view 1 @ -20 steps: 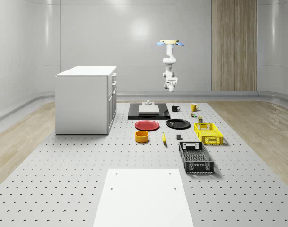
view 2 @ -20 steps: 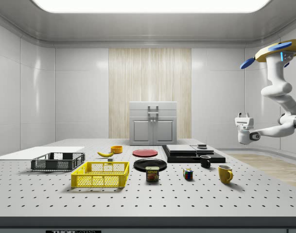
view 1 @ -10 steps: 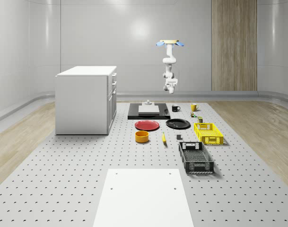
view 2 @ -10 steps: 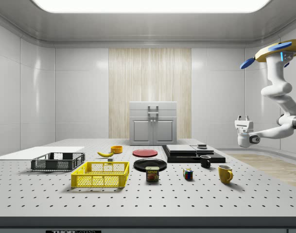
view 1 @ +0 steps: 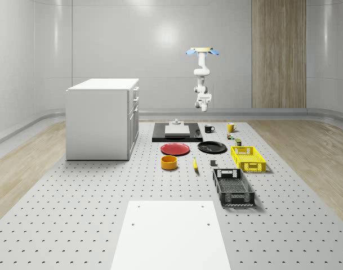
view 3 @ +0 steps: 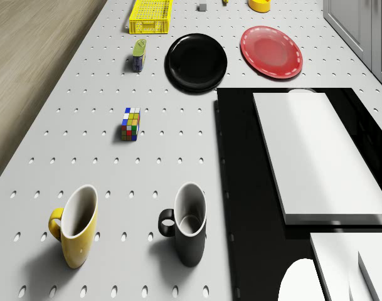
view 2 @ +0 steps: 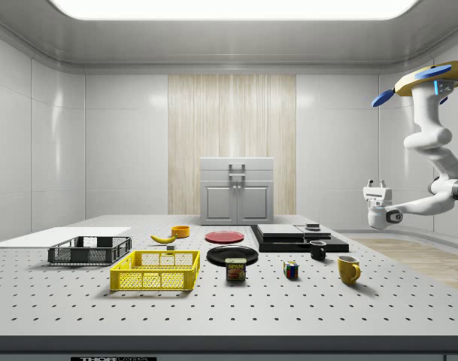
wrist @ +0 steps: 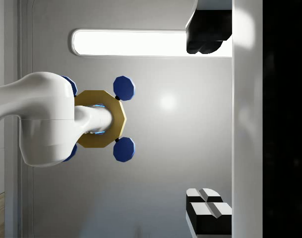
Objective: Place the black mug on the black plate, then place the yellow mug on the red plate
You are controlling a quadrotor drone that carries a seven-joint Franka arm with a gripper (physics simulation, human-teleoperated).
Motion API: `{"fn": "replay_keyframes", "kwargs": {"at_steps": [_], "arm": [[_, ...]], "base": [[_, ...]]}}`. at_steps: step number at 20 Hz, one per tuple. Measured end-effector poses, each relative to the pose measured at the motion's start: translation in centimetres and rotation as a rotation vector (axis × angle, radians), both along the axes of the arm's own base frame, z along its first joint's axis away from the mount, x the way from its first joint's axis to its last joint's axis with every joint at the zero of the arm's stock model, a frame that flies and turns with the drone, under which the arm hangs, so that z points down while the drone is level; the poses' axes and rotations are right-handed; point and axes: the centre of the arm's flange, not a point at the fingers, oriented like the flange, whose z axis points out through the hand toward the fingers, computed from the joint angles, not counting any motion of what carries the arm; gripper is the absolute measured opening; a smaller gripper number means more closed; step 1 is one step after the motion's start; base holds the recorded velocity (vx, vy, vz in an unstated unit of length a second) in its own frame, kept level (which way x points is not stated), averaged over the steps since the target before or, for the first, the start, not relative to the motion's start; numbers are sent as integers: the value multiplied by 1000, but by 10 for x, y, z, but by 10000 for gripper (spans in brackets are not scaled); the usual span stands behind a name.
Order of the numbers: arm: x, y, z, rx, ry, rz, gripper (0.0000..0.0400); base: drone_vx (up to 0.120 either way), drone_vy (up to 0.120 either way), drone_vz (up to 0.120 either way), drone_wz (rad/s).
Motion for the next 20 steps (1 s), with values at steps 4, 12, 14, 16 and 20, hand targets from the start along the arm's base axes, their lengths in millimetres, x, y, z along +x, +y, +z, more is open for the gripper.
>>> {"fn": "replay_keyframes", "kwargs": {"at_steps": [4, 12, 14, 16, 20], "arm": [[0, 0, 0, -1, -3, 0, 400], [-1, 0, 0, -4, -9, 0, 400], [-1, 1, 0, -6, -11, 0, 400], [-1, 1, 0, -8, -12, 0, 400], [-1, 2, 0, -17, -15, 0, 400]], "base": [[0, 0, 0, 0], [0, 0, 0, 0], [0, 0, 0, 0], [0, 0, 0, 0], [0, 0, 0, 0]]}}
